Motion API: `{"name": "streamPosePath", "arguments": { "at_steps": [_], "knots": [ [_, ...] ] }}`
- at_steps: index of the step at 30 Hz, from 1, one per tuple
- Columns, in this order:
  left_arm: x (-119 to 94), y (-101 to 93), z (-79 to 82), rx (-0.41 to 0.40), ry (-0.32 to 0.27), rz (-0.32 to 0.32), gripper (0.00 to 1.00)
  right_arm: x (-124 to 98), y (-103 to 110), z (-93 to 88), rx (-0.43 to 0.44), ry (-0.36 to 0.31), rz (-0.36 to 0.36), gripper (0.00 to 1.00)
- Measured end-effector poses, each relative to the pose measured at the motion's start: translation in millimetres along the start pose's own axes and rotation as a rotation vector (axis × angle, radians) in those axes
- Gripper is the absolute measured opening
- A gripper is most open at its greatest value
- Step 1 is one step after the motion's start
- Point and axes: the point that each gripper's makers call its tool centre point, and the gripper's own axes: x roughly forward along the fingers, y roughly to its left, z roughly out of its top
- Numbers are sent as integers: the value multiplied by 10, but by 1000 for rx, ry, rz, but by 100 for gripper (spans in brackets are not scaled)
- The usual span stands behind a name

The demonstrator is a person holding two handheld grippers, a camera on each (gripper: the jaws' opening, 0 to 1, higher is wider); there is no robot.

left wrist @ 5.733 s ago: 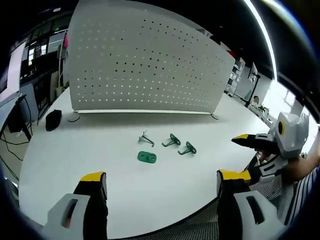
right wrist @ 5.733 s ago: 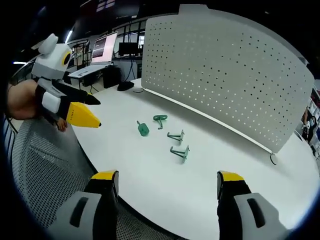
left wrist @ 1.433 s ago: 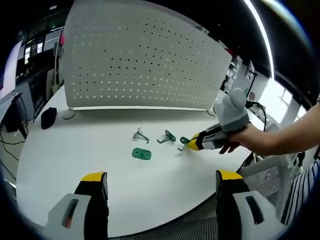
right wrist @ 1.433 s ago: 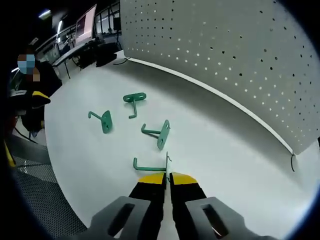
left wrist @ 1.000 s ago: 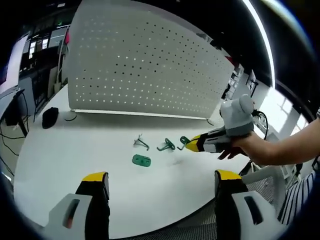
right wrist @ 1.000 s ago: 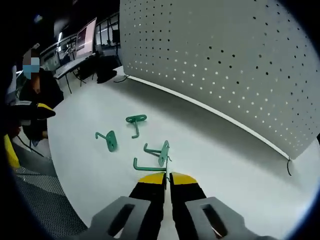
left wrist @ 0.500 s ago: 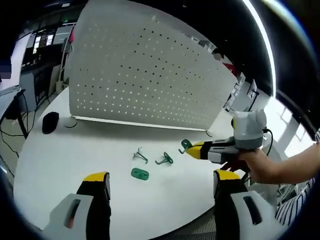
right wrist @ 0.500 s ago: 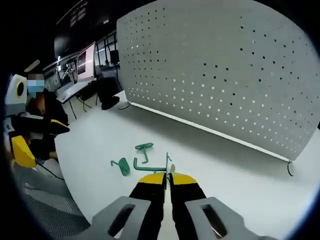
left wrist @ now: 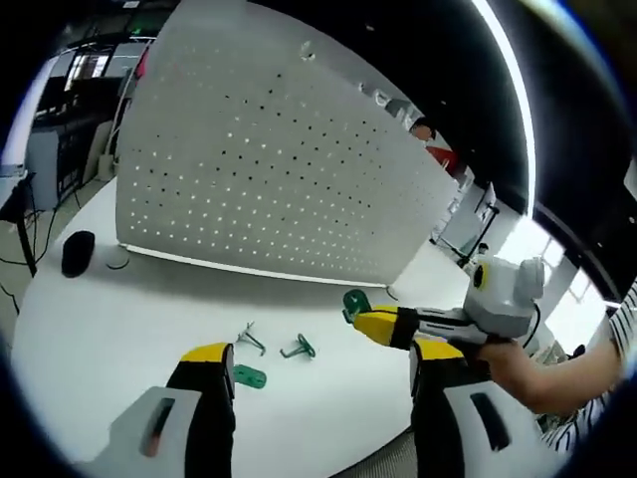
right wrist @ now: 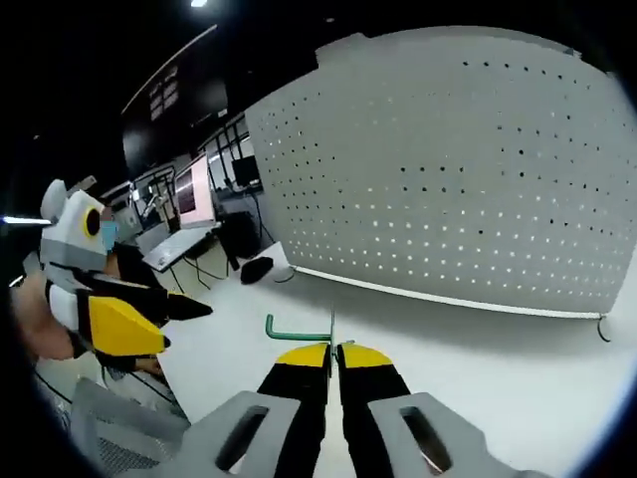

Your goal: Insert the hook assembly into the mounting plate slot until the hook locks in place.

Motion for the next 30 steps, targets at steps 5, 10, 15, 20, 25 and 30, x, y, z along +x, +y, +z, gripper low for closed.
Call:
{"name": "streamPosePath", "arguments": {
  "at_steps": [5, 10, 15, 20, 25, 30],
  "knots": [
    [29, -94, 101, -37, -22, -39, 66, -46, 150, 117, 31, -58, 45, 0],
    [41, -183, 175, -74, -46, -78, 58, -105, 241, 161, 39, -84, 64, 0],
    [62, -296, 202, -70, -43, -115, 52, -155, 324, 180, 69, -106, 85, 0],
    [77, -386, 211, -84, -42, -153, 42, -204, 393, 242, 90, -138, 99, 0],
    [96, -465, 203, -79, -34, -181, 35, -230, 422, 298, 107, -159, 109, 0],
    [96, -503, 243, -104, -48, -199, 27, -242, 445, 316, 117, -171, 117, 0]
  ]
}}
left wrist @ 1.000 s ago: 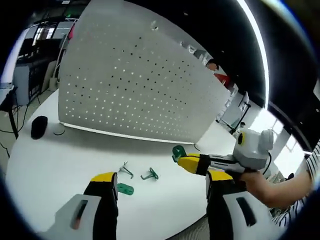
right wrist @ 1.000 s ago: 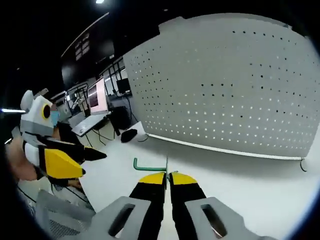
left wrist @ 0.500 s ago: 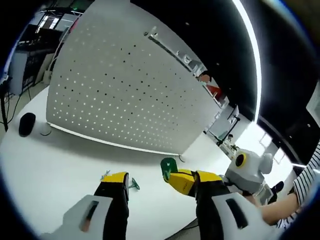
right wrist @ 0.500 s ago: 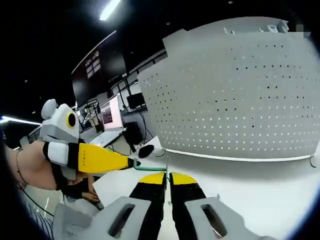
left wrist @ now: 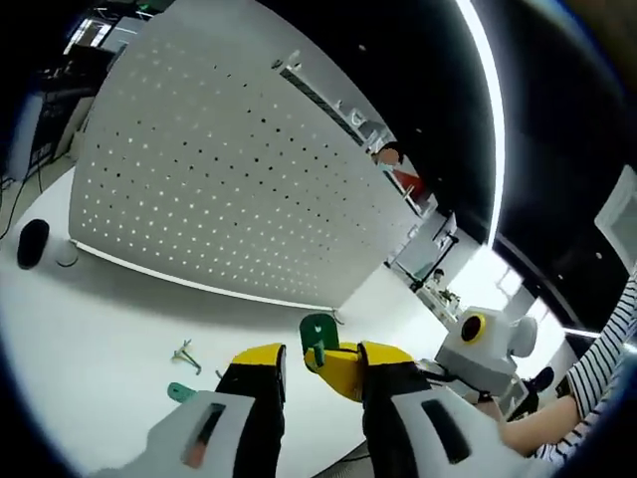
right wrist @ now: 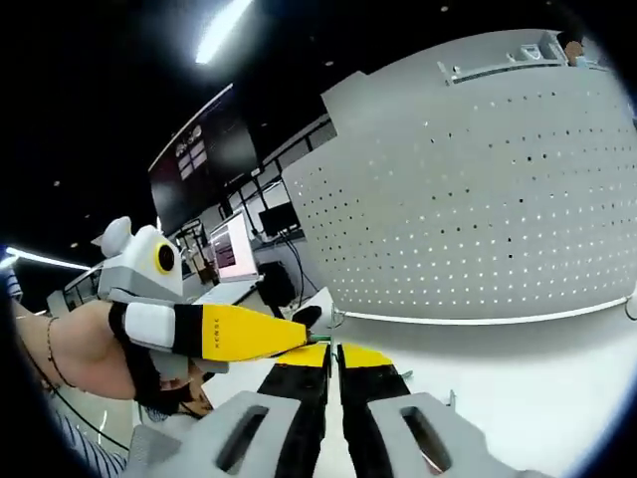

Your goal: Insert the hook assembly into the mounting plate slot until the hook locks in place.

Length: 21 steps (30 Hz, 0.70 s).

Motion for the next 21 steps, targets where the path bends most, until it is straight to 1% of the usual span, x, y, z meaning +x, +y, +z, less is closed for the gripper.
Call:
{"name": "streamPosePath", "arguments": {
  "at_steps": [4, 7, 9, 10, 11, 13, 15, 21],
  "knots": [
    [3, -18, 13, 5, 0, -4, 20, -5, 12, 26, 6, -13, 3, 0],
    [7, -52, 23, -10, -5, -17, 16, -7, 28, 40, 9, -19, 10, 0],
    [3, -46, 25, -5, -6, -10, 15, -6, 39, 44, 7, -20, 13, 0],
    [-1, -16, 31, 3, -8, 6, 15, -5, 42, 43, 11, -20, 14, 0],
    [-4, -7, 36, -2, -13, 5, 14, -5, 53, 53, 33, -25, 16, 0],
    [-16, 0, 47, -22, -18, 1, 9, -9, 62, 70, 22, -34, 14, 0],
    [-23, -11, 46, -38, -17, -4, 7, -4, 74, 64, 23, -29, 16, 0],
    [-48, 5, 67, -61, -24, -6, 6, 7, 93, 71, 13, -34, 18, 0]
  ]
}}
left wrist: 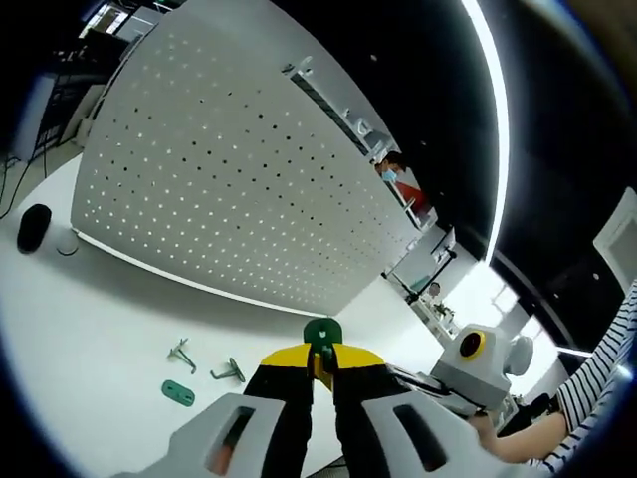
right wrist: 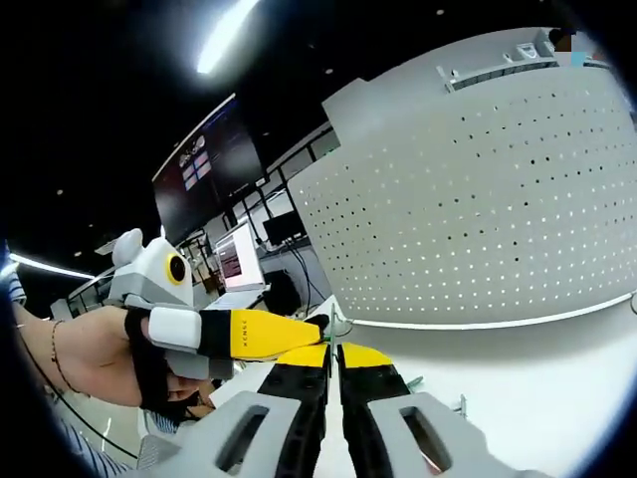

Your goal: Insert the hook assembly into the mounting plate slot until the hook locks in place.

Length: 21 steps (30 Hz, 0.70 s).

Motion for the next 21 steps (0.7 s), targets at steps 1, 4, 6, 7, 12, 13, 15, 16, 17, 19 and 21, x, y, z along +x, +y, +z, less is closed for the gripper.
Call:
{"name": "streamPosePath", "arguments": {
  "at_steps": [1, 4, 6, 7, 12, 13, 15, 16, 17, 19, 21],
  "knots": [
    [-6, 2, 4, -2, -1, 0, 5, 0, 6, 4, -5, -1, 1, 0],
    [3, -15, -3, -13, -1, -6, 3, 1, 13, 0, -9, 2, 0, 0],
    [8, -22, -5, -13, -2, -7, 3, 3, 11, 2, -12, 0, -1, 0],
    [10, -24, -6, -13, -2, -7, 3, 3, 12, 0, -13, 1, 0, 0],
    [-1, -39, -15, -18, 1, -6, 2, -8, 25, 8, -33, -1, -1, 0],
    [-2, -41, -15, -17, 1, -5, 2, -8, 29, 9, -35, -1, -1, 0],
    [-9, -40, -25, -16, 7, 1, 2, -5, 31, 0, -38, 6, 0, 0],
    [-13, -42, -29, -18, 7, 1, 1, -6, 34, -3, -46, 7, 1, 0],
    [-16, -40, -35, -18, 10, 2, 1, -5, 33, -9, -52, 12, 1, 1],
    [-19, -35, -51, -14, 16, 5, 1, -6, 36, -27, -69, 28, 2, 1],
    [-26, -32, -55, -21, 18, 6, 1, -3, 35, -35, -75, 34, 4, 1]
  ]
}}
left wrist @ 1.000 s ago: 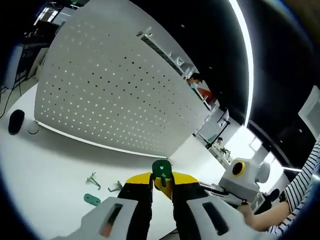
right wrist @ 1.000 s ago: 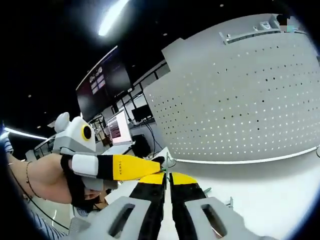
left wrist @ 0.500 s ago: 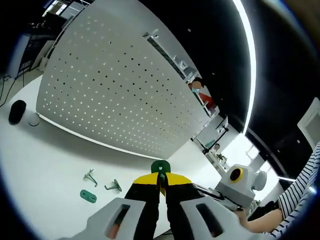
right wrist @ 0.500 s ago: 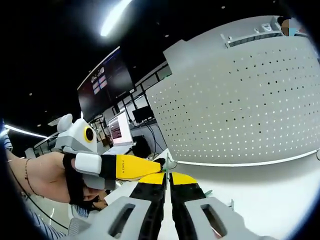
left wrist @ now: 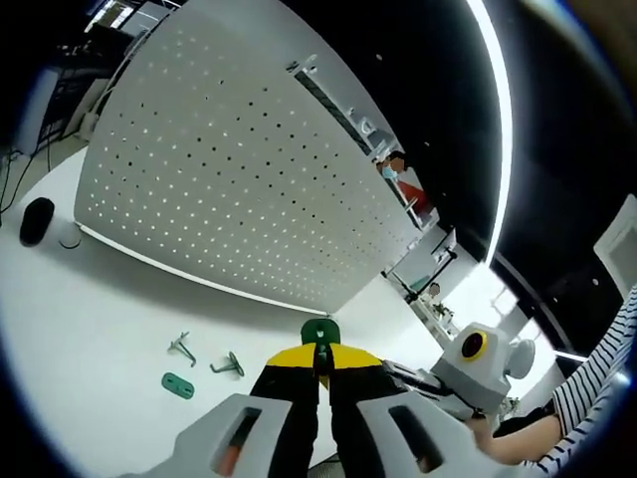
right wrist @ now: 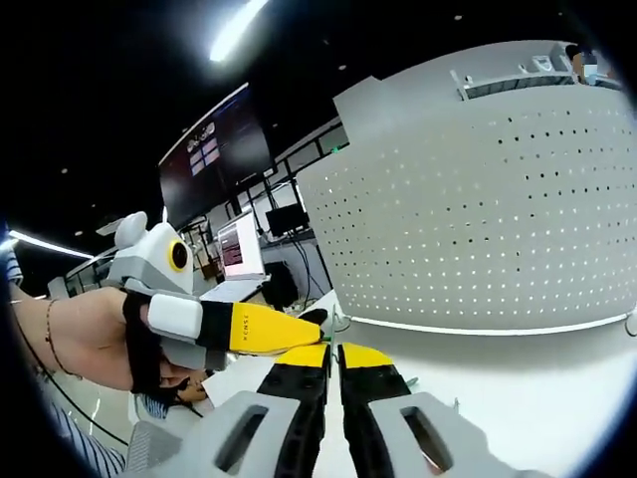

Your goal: Insert the hook assembly into the mounting plate slot until the hook locks in place.

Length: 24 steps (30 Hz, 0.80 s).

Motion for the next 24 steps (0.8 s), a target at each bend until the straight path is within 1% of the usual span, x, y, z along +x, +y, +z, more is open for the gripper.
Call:
{"name": "streamPosePath", "arguments": {
  "at_steps": [1, 3, 5, 7, 8, 9, 10, 12, 13, 14, 15, 17, 19, 20, 22, 23, 24],
  "knots": [
    [-3, 8, -9, -1, 6, 2, 1, 2, -1, -15, -4, 13, 2, 1],
    [-5, 27, -2, 4, 3, 5, 1, 3, -7, -9, -1, 14, 4, 2],
    [-10, 51, -6, 8, 5, 15, 1, 3, 0, -39, 7, 47, 16, 3],
    [-37, 90, 19, 26, -9, 33, 1, -5, 2, -33, 4, 55, 24, 7],
    [-54, 113, 31, 47, -12, 46, 1, -22, 3, -24, -2, 59, 28, 10],
    [-77, 157, 61, 76, -25, 73, 1, -33, 10, -25, -13, 64, 35, 11],
    [-84, 167, 72, 84, -30, 79, 1, -59, -8, -42, -36, 86, 30, 13],
    [-105, 198, 93, 109, -38, 103, 1, -99, -49, -44, -71, 91, 10, 20],
    [-118, 236, 109, 143, -39, 124, 1, -126, -67, -69, -92, 109, 2, 23],
    [-126, 240, 124, 164, -43, 134, 1, -153, -90, -85, -131, 122, -6, 27],
    [-135, 245, 141, 185, -47, 145, 1, -206, -145, -139, -190, 155, -32, 31],
    [-158, 283, 204, 264, -52, 184, 1, -297, -256, -214, -279, 187, -87, 41],
    [-171, 285, 250, 315, -56, 206, 1, -421, -360, -315, -335, 223, -137, 48],
    [-176, 274, 291, 338, -69, 215, 1, -462, -388, -354, -349, 232, -149, 53],
    [-186, 274, 353, 354, -95, 232, 1, -541, -432, -454, -359, 253, -168, 60],
    [-186, 276, 358, 357, -96, 235, 1, -614, -481, -555, -369, 287, -187, 65],
    [-184, 278, 376, 368, -99, 241, 1, -642, -495, -599, -367, 289, -191, 68]
  ]
}}
